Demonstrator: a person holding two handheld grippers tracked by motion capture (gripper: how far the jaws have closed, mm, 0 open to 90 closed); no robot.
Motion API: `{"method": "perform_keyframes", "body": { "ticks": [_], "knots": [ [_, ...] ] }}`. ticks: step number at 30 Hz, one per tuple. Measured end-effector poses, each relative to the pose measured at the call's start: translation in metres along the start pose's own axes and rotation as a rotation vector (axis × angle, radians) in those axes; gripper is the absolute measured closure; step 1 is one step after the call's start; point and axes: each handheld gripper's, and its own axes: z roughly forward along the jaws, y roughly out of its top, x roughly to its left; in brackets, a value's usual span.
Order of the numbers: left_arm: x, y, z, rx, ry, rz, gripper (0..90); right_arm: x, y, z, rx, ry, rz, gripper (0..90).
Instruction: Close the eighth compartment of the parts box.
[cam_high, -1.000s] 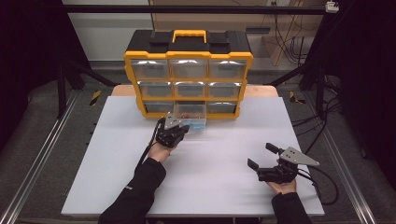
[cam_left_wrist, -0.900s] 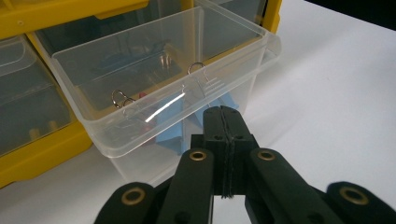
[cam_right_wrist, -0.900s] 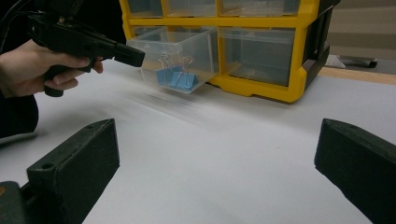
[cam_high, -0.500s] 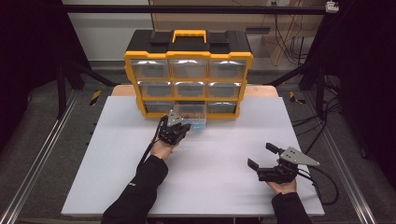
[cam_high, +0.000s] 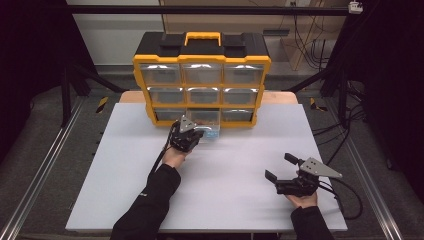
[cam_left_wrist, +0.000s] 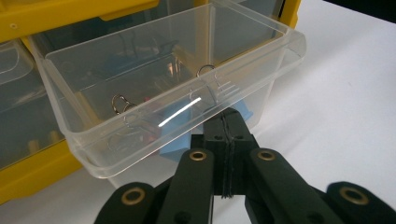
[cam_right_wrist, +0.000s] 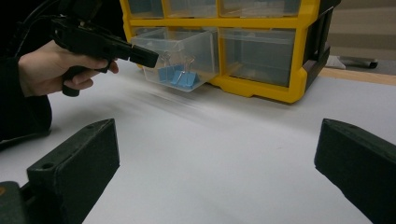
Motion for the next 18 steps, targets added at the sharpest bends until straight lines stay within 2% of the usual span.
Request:
{"method": "perform_keyframes", "body": {
  "ticks": [5,9,18],
  "knots": [
    [0.002,0.001,0.003,-0.003,0.005,-0.004,88.9,0.0,0.0,0.0,0.0,0.004,-0.01,0.5],
    [0.004,0.003,0.007,-0.01,0.009,-0.013,88.9,0.001,0.001,0.0,0.005,-0.005,0.016,0.5],
    [0.01,0.006,0.015,-0.023,0.022,-0.03,88.9,0.001,0.0,0.001,0.005,-0.007,0.005,0.5]
  ]
}}
